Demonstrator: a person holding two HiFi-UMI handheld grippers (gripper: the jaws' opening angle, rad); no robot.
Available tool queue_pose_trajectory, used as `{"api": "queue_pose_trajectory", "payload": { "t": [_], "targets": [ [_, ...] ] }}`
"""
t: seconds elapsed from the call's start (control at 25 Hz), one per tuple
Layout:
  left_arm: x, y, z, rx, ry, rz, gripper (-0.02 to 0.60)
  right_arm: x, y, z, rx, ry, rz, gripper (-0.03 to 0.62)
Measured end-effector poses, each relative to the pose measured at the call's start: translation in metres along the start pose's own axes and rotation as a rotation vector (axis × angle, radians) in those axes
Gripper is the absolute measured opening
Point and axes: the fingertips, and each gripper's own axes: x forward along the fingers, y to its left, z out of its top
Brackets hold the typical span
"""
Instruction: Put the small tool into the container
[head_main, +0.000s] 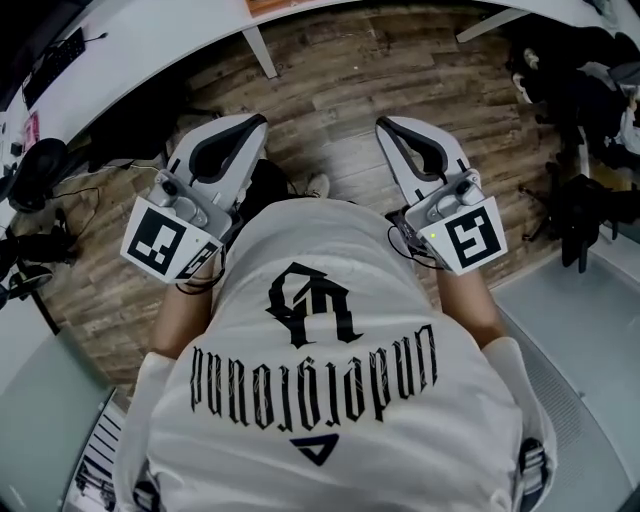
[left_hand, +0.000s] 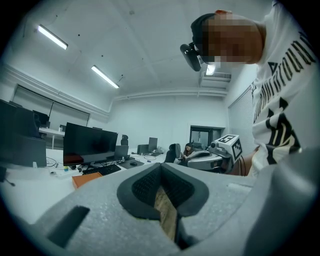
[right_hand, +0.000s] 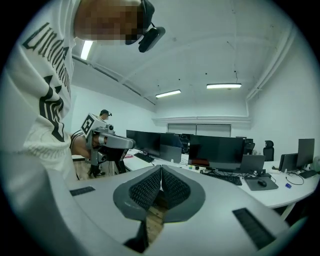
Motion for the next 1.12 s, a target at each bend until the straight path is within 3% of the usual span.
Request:
{"api": "queue_pose_trajectory", "payload": {
  "t": [1.12],
  "targets": [
    [-0.015,0.002,-0.004,-0.012,0.004,0.014,0.015,0.007,0.016,-0.001,0.001,-0.008,0.018,0.015]
  ]
}}
